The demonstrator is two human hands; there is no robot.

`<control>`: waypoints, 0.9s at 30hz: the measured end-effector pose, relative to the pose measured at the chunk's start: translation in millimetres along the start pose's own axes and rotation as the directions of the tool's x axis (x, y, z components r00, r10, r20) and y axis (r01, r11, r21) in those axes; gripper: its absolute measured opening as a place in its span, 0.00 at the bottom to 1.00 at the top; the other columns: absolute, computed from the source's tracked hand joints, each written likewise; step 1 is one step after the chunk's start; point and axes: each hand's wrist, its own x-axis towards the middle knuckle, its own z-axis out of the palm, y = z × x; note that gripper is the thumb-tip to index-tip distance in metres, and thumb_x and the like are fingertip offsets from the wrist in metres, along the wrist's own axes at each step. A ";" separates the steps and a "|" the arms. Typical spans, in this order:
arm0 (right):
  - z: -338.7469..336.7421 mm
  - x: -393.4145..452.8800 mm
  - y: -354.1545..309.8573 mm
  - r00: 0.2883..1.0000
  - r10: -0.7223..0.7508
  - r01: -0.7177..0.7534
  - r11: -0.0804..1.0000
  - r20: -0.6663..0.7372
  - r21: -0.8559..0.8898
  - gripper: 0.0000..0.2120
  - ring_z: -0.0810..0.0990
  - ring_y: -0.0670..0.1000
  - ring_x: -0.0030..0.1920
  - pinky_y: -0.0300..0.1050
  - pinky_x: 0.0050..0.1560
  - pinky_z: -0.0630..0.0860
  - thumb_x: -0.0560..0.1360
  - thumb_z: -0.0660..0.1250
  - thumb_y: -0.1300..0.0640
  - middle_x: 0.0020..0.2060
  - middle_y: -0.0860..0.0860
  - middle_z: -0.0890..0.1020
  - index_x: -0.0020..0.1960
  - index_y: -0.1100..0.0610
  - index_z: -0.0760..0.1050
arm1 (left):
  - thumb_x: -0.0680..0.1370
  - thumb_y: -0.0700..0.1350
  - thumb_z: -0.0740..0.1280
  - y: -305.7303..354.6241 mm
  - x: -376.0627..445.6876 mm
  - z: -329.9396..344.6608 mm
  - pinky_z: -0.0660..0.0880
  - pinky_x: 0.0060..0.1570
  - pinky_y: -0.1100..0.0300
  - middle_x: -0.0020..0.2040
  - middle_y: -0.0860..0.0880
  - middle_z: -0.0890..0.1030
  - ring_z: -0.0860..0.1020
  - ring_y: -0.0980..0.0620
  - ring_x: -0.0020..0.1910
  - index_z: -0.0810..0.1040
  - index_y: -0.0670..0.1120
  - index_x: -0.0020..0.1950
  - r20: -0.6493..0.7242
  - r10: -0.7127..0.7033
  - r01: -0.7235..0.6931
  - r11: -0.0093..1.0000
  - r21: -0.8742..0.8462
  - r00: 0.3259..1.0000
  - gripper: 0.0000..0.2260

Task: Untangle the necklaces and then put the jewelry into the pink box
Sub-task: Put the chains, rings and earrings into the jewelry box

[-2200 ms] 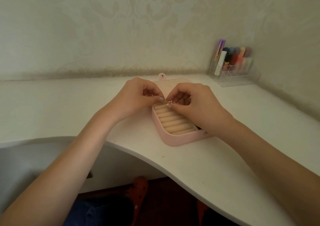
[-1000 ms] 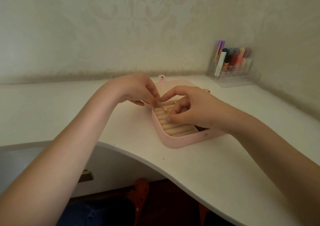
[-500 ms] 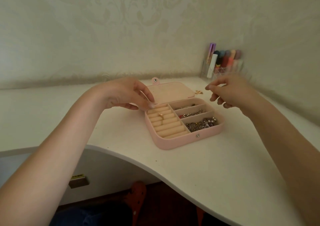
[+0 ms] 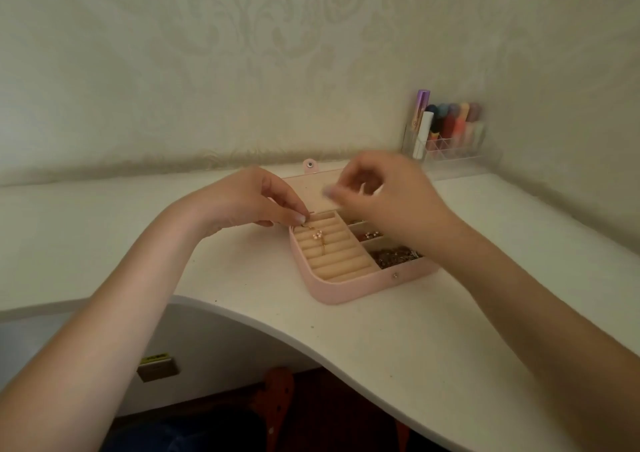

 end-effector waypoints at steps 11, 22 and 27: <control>19.7 -10.4 -6.8 0.982 0.069 -0.040 0.986 0.178 -0.159 0.04 0.75 0.40 0.35 0.28 0.36 0.70 0.71 0.72 0.55 0.34 0.42 0.78 0.45 0.54 0.83 | 0.69 0.45 0.76 9.6 -7.1 2.6 0.66 0.29 0.74 0.30 0.58 0.80 0.72 0.65 0.27 0.85 0.53 0.42 -0.026 0.109 -0.098 0.958 0.271 0.994 0.04; 18.3 -5.7 3.9 0.981 0.185 -0.191 0.974 0.062 0.123 0.04 0.81 0.41 0.34 0.42 0.45 0.80 0.73 0.69 0.58 0.30 0.45 0.83 0.40 0.53 0.82 | 0.70 0.40 0.75 0.3 -1.6 13.7 0.72 0.37 0.63 0.37 0.50 0.82 0.74 0.57 0.34 0.81 0.53 0.35 -0.098 0.258 -0.224 0.937 0.269 0.961 0.09; 20.4 -6.8 4.2 0.980 0.198 -0.200 0.969 0.027 0.145 0.04 0.82 0.44 0.35 0.42 0.45 0.80 0.72 0.70 0.60 0.33 0.49 0.84 0.43 0.52 0.81 | 0.74 0.39 0.70 -2.3 -0.9 15.7 0.69 0.36 0.72 0.36 0.58 0.78 0.73 0.63 0.34 0.80 0.49 0.38 -0.186 0.316 -0.252 0.919 0.302 0.930 0.07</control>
